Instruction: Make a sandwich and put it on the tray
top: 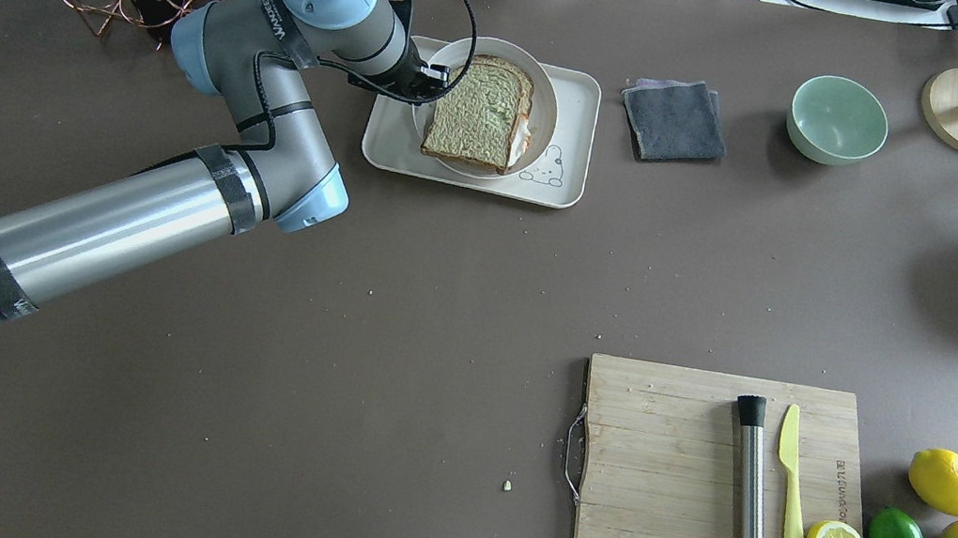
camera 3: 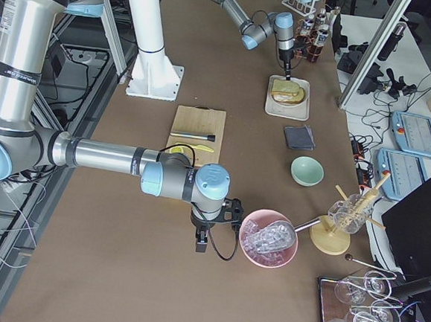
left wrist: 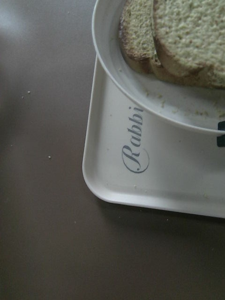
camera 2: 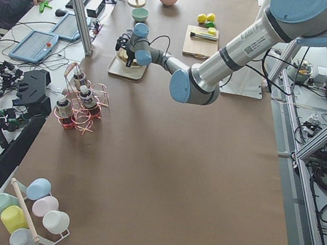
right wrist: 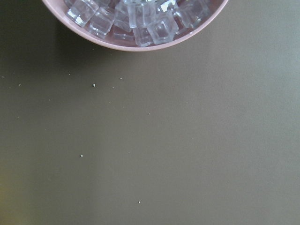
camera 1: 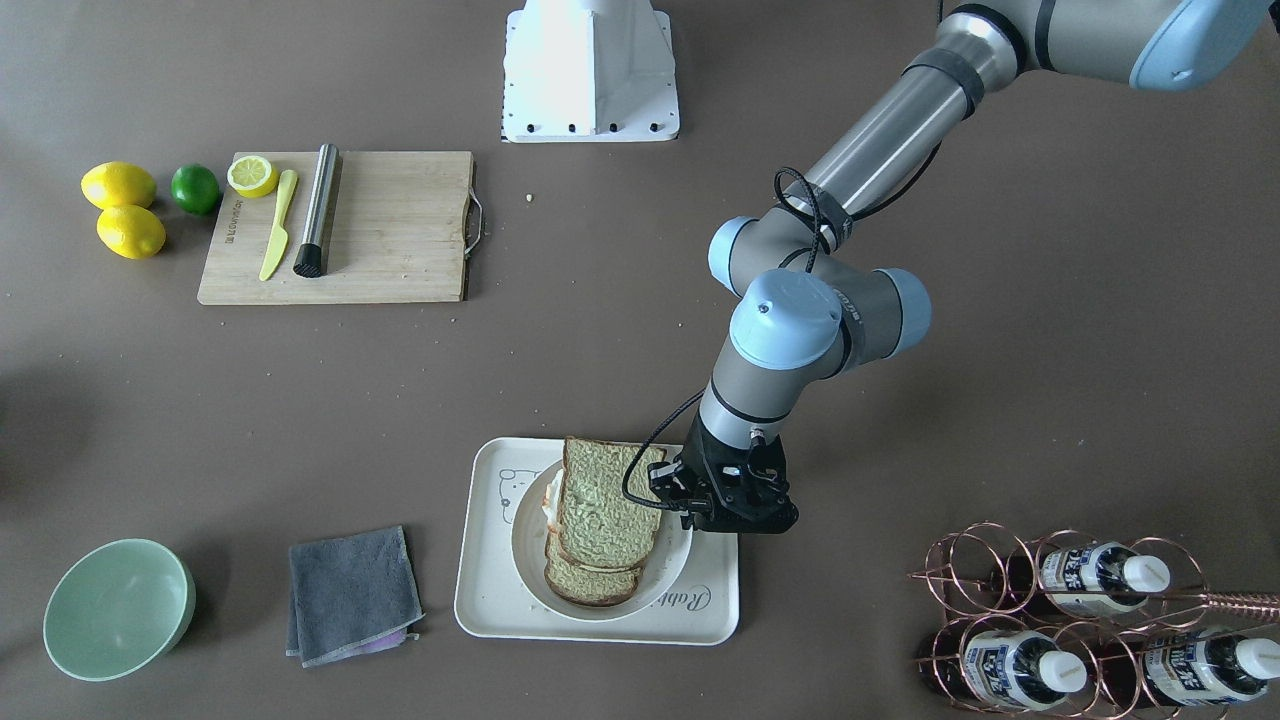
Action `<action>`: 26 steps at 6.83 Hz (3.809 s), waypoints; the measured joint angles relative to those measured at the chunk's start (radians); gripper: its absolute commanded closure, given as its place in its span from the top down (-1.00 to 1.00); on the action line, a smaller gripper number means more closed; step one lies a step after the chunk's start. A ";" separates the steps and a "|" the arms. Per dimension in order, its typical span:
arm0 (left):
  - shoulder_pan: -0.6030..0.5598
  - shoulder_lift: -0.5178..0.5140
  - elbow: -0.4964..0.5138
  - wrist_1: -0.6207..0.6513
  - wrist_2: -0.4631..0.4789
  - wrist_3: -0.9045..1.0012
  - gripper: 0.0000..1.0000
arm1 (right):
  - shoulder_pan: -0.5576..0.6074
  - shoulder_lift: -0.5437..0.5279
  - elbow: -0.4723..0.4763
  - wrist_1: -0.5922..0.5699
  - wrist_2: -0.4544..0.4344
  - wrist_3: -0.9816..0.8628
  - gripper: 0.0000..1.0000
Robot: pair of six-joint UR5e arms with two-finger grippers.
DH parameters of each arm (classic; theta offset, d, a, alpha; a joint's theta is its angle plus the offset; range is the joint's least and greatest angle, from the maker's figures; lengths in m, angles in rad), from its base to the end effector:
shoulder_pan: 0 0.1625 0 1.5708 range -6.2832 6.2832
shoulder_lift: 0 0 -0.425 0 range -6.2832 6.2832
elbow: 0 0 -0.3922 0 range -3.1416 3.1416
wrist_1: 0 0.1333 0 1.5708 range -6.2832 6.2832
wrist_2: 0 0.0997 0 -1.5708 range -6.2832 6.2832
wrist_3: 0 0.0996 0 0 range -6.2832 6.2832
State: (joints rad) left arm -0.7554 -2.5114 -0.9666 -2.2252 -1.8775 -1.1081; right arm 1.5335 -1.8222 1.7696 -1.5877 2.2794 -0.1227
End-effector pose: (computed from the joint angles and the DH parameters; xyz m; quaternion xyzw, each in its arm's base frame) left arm 0.5463 -0.6563 0.2521 0.1585 0.4622 -0.0549 0.8707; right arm 0.0543 -0.3824 0.6771 -0.0178 -0.3478 -0.0629 0.9353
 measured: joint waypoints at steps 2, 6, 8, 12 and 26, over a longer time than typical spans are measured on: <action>-0.005 0.003 -0.015 -0.005 0.000 0.039 0.96 | 0.000 0.000 -0.001 0.000 -0.001 0.000 1.00; -0.018 0.230 -0.390 0.057 -0.079 0.040 0.96 | 0.000 -0.004 -0.003 0.000 -0.001 0.003 1.00; -0.040 0.400 -0.640 0.182 -0.132 0.065 0.96 | 0.000 -0.017 -0.003 0.000 -0.002 0.006 1.00; -0.281 0.747 -0.902 0.379 -0.304 0.452 0.96 | 0.000 -0.018 0.002 0.000 -0.002 0.010 1.00; -0.869 1.112 -0.751 0.610 -0.460 1.238 0.96 | -0.004 0.029 0.046 -0.091 0.004 0.163 1.00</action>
State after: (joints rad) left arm -1.6245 -1.3989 -1.7178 -1.6149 -2.3378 0.1297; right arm 1.5294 -1.7935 1.8160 -1.6782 2.2832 0.0400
